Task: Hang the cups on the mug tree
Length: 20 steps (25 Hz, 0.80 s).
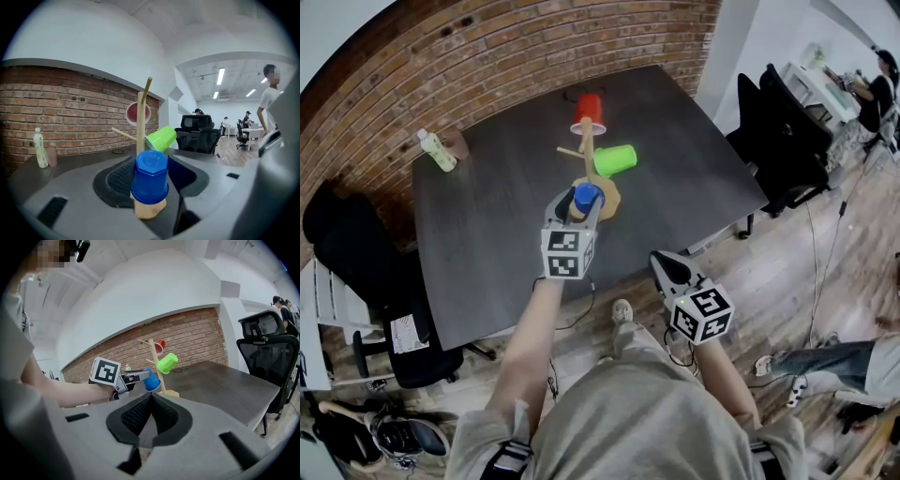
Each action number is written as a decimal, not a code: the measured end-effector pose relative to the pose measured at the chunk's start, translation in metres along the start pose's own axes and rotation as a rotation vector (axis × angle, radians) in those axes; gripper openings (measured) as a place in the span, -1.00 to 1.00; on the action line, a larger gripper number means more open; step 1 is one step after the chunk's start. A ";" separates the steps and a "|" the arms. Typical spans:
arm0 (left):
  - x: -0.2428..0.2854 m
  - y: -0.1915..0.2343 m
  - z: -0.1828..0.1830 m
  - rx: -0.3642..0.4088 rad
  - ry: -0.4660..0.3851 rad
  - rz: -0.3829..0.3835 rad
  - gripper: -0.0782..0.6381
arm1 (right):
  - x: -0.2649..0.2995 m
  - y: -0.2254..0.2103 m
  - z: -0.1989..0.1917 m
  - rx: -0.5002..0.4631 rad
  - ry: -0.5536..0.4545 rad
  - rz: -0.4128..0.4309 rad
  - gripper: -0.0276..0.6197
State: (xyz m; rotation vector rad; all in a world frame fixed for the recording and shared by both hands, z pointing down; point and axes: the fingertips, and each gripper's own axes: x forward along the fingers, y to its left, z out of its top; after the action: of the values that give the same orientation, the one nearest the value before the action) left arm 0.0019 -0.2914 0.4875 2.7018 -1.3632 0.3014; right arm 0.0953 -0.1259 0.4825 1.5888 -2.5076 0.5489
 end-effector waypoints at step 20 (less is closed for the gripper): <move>0.015 -0.003 -0.028 -0.003 0.091 0.007 -0.17 | 0.004 -0.010 -0.006 0.025 0.019 0.004 -0.92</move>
State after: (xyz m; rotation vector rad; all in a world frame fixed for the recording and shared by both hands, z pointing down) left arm 0.0093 -0.2958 0.5185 2.6459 -1.3478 0.4170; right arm 0.1020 -0.1313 0.4913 1.5794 -2.5002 0.5955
